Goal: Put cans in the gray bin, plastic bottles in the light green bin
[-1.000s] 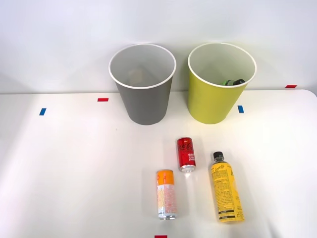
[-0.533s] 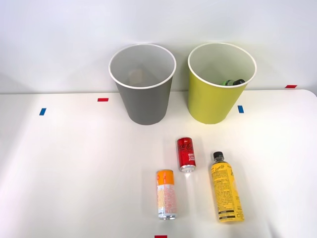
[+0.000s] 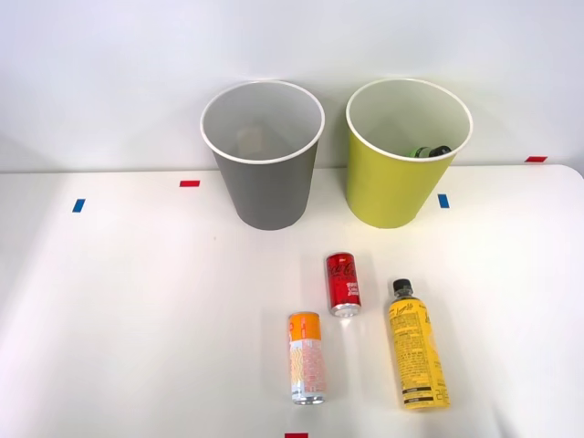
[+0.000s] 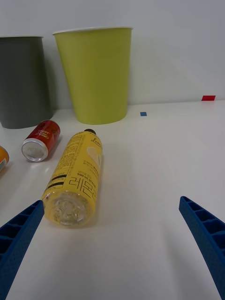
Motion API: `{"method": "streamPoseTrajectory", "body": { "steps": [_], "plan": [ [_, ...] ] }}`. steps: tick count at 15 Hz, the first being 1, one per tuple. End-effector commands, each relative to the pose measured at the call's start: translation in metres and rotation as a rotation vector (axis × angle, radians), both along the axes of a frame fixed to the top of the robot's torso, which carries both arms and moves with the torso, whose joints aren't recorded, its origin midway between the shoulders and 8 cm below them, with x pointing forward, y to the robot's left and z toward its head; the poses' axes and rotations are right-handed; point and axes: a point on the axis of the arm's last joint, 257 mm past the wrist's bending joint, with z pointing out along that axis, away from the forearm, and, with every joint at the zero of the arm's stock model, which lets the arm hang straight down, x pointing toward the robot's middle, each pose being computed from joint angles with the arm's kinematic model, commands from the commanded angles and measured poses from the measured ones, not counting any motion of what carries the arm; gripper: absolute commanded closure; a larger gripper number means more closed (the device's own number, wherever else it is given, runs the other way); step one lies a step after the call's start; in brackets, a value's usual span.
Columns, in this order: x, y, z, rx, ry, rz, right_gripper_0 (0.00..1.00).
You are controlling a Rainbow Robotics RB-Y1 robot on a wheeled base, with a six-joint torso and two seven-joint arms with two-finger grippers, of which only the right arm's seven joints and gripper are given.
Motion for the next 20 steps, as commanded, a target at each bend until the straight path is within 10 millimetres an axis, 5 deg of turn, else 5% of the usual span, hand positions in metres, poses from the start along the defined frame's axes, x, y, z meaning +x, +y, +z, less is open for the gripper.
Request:
{"method": "streamPoseTrajectory", "body": {
  "steps": [1,20],
  "plan": [
    [0.0000,0.0000,0.0000,0.000,0.000,0.000,0.00],
    [0.0000,0.0000,0.0000,0.000,0.000,0.000,0.00]
  ]
}}
